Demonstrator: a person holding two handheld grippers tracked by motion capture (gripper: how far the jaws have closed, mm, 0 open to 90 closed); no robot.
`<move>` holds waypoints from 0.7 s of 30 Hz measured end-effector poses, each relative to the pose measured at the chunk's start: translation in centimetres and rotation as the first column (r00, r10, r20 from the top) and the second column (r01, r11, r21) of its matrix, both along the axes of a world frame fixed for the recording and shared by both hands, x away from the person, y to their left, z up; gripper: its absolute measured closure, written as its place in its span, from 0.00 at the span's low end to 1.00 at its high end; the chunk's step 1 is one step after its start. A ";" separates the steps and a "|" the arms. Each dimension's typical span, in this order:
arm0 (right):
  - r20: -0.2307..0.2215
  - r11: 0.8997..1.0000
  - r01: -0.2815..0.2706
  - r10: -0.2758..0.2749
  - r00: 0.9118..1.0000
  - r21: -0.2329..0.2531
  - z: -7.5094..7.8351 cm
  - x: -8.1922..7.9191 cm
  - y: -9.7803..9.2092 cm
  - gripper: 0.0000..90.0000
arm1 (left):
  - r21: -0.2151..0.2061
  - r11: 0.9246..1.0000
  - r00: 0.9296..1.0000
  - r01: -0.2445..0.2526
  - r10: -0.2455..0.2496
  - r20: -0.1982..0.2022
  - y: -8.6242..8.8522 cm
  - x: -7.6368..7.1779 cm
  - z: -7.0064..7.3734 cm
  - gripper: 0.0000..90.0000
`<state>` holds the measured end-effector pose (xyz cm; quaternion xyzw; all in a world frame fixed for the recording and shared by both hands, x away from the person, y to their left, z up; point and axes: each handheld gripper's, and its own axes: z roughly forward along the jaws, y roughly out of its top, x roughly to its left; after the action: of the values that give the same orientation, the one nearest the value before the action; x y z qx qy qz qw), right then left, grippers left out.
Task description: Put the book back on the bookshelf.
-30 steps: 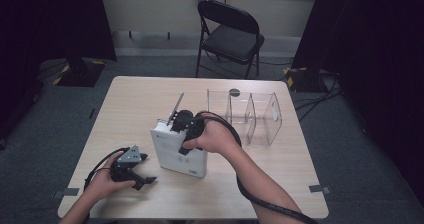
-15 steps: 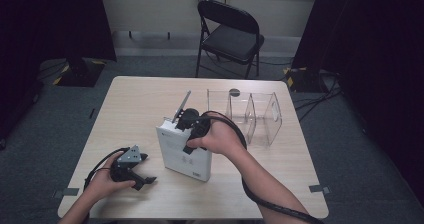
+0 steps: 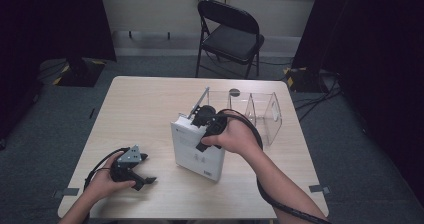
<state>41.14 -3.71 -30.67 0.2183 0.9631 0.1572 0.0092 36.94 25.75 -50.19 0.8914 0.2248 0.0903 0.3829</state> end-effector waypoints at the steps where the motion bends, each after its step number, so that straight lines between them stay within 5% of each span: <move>1: -0.002 1.000 0.004 -0.004 1.000 0.000 0.0 0.0 -0.2 0.58 | 0.000 1.000 1.000 0.001 -0.001 -0.001 0.0 0.0 0.0 0.06; 21: -0.002 0.997 0.072 -0.072 0.997 0.019 0.7 -0.3 -3.3 0.58 | 0.017 0.999 1.000 0.029 -0.028 -0.007 -0.2 0.1 0.0 0.00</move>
<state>40.87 -7.05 -29.95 0.2528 0.9531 0.1659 0.0122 37.00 25.51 -50.23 0.8981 0.2126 0.0837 0.3758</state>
